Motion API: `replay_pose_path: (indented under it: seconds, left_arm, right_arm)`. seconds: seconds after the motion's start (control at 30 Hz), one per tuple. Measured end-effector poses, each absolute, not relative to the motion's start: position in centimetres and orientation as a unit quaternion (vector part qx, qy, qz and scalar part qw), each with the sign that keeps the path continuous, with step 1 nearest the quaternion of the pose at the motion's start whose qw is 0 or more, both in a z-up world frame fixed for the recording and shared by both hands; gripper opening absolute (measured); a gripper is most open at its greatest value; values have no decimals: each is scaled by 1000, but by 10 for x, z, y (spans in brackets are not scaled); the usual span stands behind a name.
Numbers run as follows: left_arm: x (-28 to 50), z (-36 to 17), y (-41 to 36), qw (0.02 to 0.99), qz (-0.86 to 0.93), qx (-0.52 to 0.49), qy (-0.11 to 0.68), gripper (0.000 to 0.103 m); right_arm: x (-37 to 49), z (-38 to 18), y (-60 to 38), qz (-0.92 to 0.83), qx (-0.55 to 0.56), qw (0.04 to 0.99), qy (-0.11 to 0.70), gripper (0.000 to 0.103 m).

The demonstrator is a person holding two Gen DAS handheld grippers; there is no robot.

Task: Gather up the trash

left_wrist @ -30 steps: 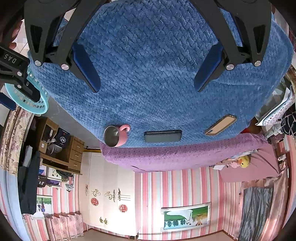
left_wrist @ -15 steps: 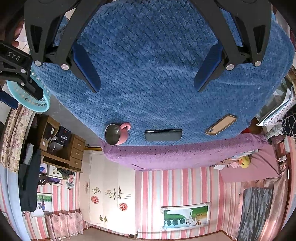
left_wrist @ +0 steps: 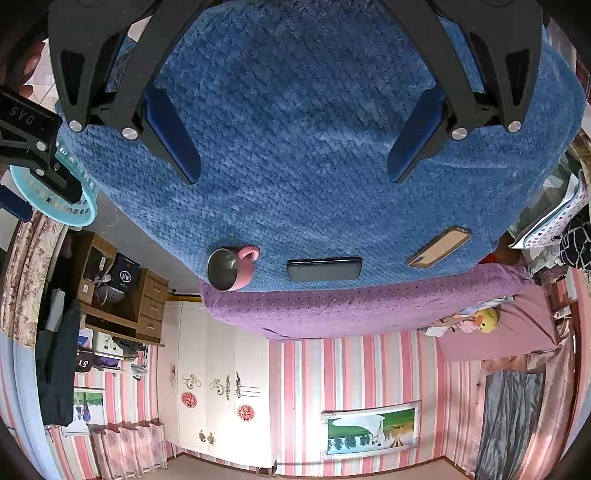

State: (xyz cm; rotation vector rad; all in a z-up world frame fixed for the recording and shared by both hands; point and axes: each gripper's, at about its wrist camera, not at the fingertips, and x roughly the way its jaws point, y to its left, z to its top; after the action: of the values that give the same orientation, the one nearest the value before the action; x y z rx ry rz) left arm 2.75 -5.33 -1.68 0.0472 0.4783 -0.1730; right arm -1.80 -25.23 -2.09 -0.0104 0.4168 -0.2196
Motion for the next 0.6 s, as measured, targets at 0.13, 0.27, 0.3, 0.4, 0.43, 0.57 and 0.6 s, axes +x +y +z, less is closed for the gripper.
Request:
replay_pose_path:
  seconds: [0.13,0.27,0.3,0.4,0.43,0.57,0.6]
  left_arm:
    - [28,-18,-54,967,-85,26,237,98]
    - [28,-18,-53,967,-85,26,237,98]
    - [28,-18,-54,967,-85,26,237,98]
    - [28,-18,-54,967,-85,26,237,98]
    - [28,-18,-53,967,-85,26,238,98]
    - [28,-17,-53,967,-86,26,237,98]
    - [28,-17,-54,967,-86,26,237,98]
  right_arm:
    - [-18,-21,-252,-109,-5,972,206,98]
    - [-18,-21,-253,-109,-5,973,206,98]
    - [-18,-21,-252,-109,-5,972,206,98]
    - [-18,-21,-253,-109,-5,972,206,98]
    - [-18,-21,-252,-109,-5,972,206,98]
    - [-18,-21,-253,-109,-6,972,206,98]
    - [-18,-22,-252,-109,-6,972,206,98]
